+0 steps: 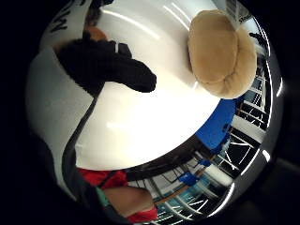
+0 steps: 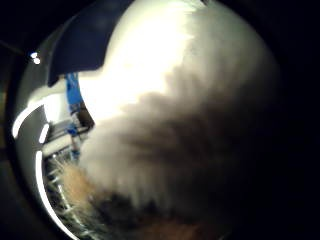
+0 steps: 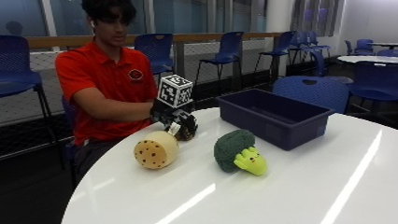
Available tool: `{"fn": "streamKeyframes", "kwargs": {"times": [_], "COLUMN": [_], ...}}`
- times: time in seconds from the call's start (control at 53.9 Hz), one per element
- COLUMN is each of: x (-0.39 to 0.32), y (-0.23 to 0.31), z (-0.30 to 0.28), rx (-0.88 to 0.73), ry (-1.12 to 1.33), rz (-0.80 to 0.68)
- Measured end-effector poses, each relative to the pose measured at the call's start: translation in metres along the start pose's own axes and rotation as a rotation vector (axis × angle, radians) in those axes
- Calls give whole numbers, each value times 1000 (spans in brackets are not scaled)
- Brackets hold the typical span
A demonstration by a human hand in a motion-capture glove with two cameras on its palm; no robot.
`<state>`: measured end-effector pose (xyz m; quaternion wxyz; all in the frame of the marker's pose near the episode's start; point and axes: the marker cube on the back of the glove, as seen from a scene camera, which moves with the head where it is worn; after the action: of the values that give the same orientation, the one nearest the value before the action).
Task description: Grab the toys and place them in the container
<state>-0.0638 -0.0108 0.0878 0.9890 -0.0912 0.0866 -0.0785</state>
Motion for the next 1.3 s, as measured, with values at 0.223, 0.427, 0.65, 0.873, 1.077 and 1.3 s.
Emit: {"fn": "streamKeyframes", "kwargs": {"times": [0.223, 0.427, 0.65, 0.873, 1.077, 1.3], "x": [-5, -7, -5, 7, 2, -15], "y": [4, 4, -2, -18, -40, -72], "z": [-2, 0, -3, -17, -55, -139], "rx": [49, 173, 205, 183, 187, 253], "ry": [23, 1, -23, -125, -140, -69], "rz": [46, 36, -24, -39, -63, -39]}}
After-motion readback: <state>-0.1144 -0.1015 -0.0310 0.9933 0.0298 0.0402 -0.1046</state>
